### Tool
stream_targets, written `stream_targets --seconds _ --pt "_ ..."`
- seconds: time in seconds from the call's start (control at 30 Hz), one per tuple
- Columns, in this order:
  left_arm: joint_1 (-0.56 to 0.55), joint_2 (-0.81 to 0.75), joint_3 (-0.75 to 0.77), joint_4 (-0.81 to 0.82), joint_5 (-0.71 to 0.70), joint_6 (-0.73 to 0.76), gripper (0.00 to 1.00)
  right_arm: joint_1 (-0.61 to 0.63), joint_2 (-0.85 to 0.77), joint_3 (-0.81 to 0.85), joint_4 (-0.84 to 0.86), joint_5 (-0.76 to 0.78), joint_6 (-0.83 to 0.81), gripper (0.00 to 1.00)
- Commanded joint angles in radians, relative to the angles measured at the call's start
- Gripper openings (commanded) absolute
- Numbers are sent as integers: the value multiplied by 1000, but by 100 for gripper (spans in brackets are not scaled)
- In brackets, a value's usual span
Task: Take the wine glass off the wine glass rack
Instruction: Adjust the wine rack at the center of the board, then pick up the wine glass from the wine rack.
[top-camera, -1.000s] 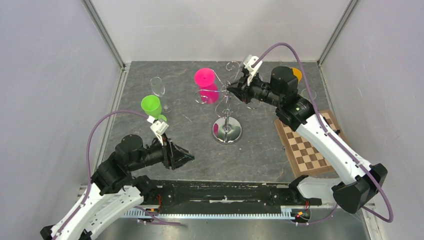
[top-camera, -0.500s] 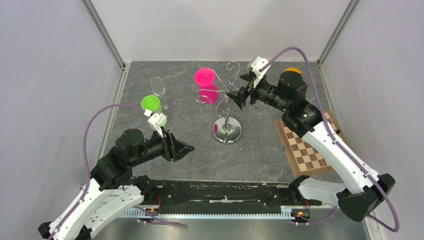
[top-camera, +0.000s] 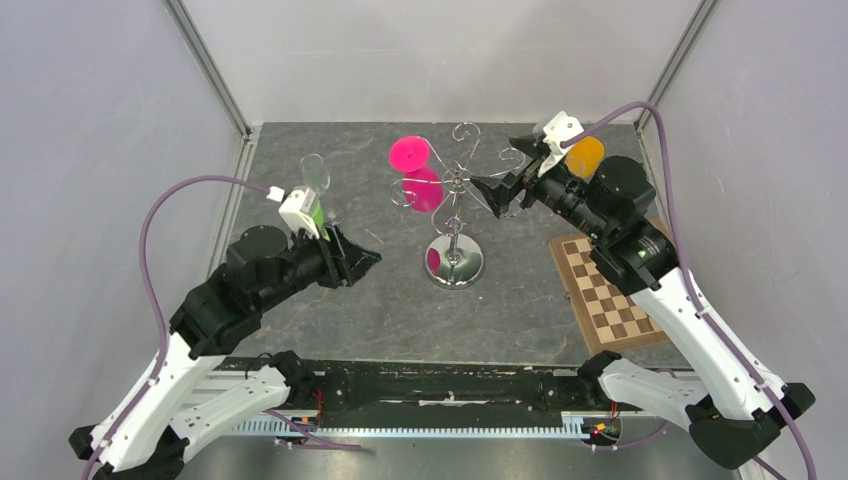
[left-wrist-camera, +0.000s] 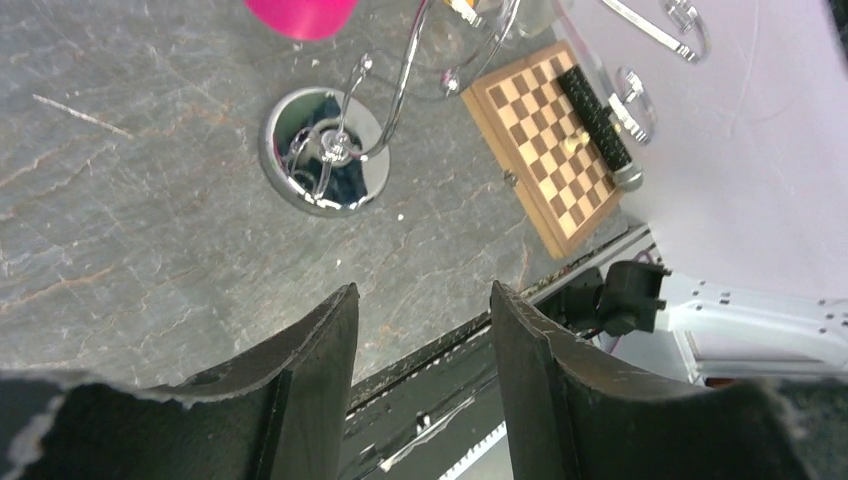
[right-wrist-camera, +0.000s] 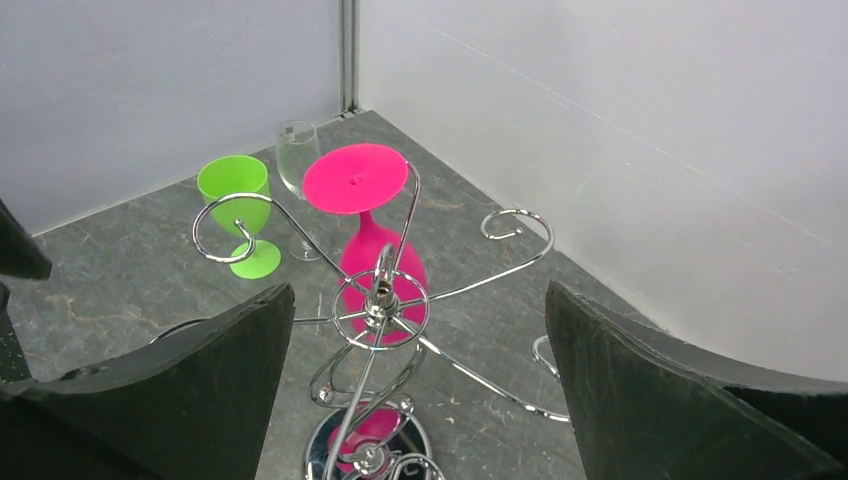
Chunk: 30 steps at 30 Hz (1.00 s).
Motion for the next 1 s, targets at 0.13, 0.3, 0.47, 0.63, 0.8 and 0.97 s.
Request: stream_targets --seconds 0.13,0.3,0.47,0.63,0.8,0.97 --pt "2 174 280 -9 -83 -6 59 -1 -72 -48 -12 41 43 98" --pt "15 276 385 -1 -91 8 59 -1 -127 -63 -33 71 98 98" --pt "115 360 444 25 -6 -4 59 -1 -186 -58 -54 81 105 98" --pt "357 401 359 140 292 -83 59 -1 -241 -52 -88 80 106 98" --pt "508 438 209 361 526 -207 59 -1 -289 -61 -116 86 91 98" --pt "542 481 163 460 597 -264 59 -1 -318 -74 -136 93 81 98"
